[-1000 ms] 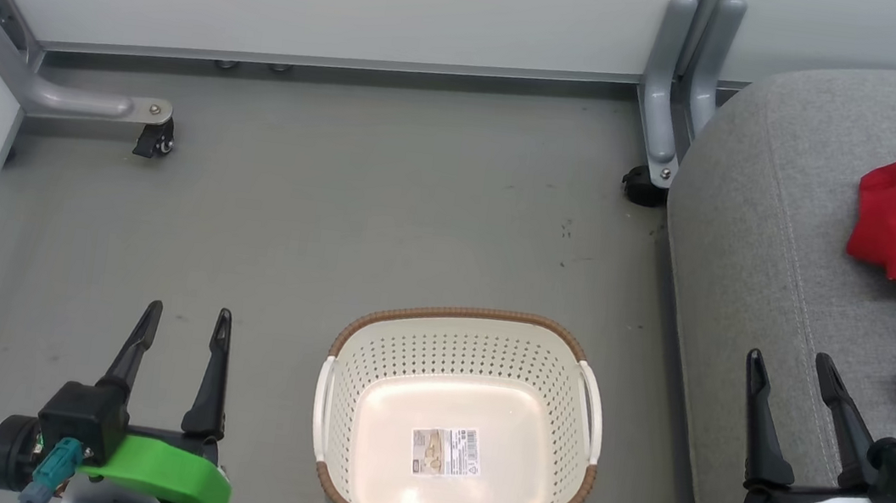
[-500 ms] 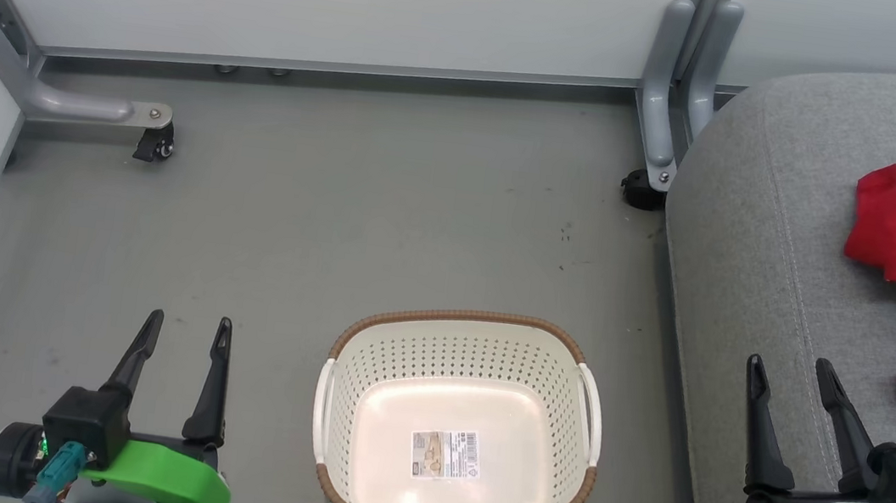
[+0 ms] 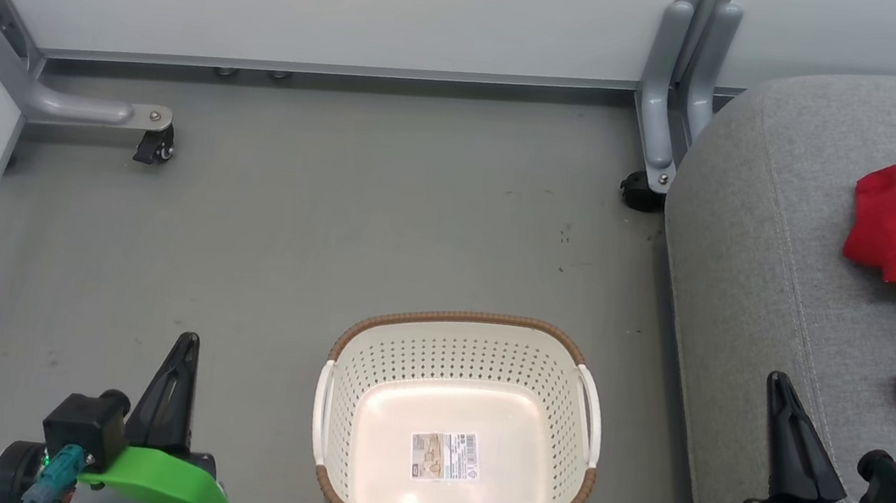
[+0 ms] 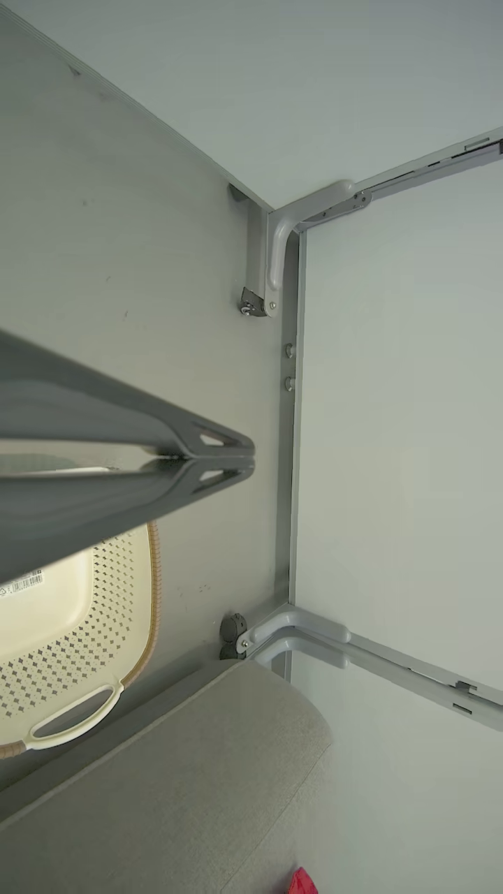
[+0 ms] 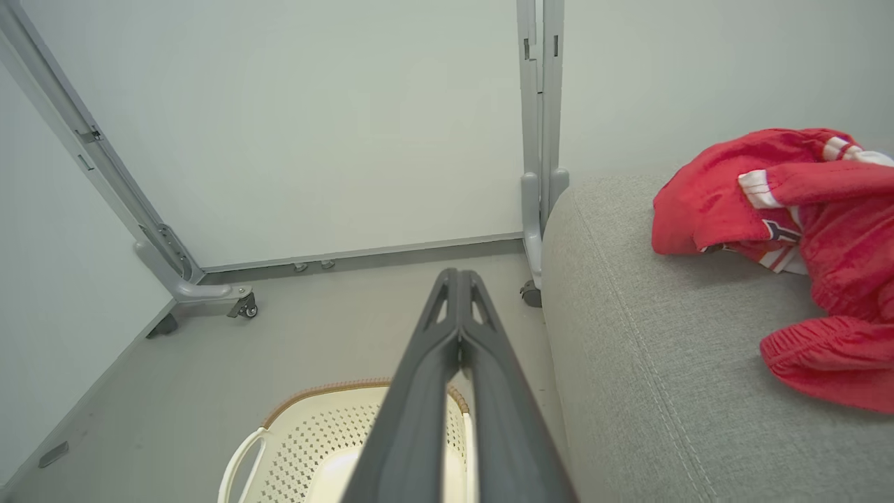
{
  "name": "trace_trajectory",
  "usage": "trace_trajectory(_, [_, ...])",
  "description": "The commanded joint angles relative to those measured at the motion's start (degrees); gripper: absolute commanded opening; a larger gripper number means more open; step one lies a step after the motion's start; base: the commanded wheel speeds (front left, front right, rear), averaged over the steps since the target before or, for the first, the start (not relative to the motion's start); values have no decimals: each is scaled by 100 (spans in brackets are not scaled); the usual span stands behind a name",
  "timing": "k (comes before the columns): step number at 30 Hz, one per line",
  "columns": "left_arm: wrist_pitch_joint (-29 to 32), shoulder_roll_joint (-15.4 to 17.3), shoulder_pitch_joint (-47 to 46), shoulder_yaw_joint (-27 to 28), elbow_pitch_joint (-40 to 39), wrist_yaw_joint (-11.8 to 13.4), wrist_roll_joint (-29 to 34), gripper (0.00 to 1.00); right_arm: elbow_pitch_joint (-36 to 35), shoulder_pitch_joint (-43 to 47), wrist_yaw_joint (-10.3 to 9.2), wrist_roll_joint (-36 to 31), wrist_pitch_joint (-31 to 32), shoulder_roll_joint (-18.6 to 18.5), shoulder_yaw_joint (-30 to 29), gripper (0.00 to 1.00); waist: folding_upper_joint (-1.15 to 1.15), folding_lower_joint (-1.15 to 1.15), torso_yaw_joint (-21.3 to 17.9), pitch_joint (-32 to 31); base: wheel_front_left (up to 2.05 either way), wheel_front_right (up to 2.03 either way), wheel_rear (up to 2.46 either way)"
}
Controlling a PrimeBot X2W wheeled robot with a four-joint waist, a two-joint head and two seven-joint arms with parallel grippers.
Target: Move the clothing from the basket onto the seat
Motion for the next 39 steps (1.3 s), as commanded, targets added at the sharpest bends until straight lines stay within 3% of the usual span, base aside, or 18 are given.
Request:
trace_trajectory(1, [60, -8, -33, 68, -73, -11, -254, 0, -37, -32, 0, 300, 15, -32, 16, 0, 0, 0, -1, -6, 0, 0, 0])
trace_trajectory(19, [529, -75, -123, 339, -119, -63, -2044, 0, 426, -360, 0, 2306, 162, -162, 72, 0, 0, 0, -19, -74, 0, 0, 0])
trace_trajectory(39, [949, -139, -217, 581, -150, -110, -3633, 0, 818, -624, 0, 4031, 332, -229, 65, 0, 0, 0, -37, -148, 0, 0, 0])
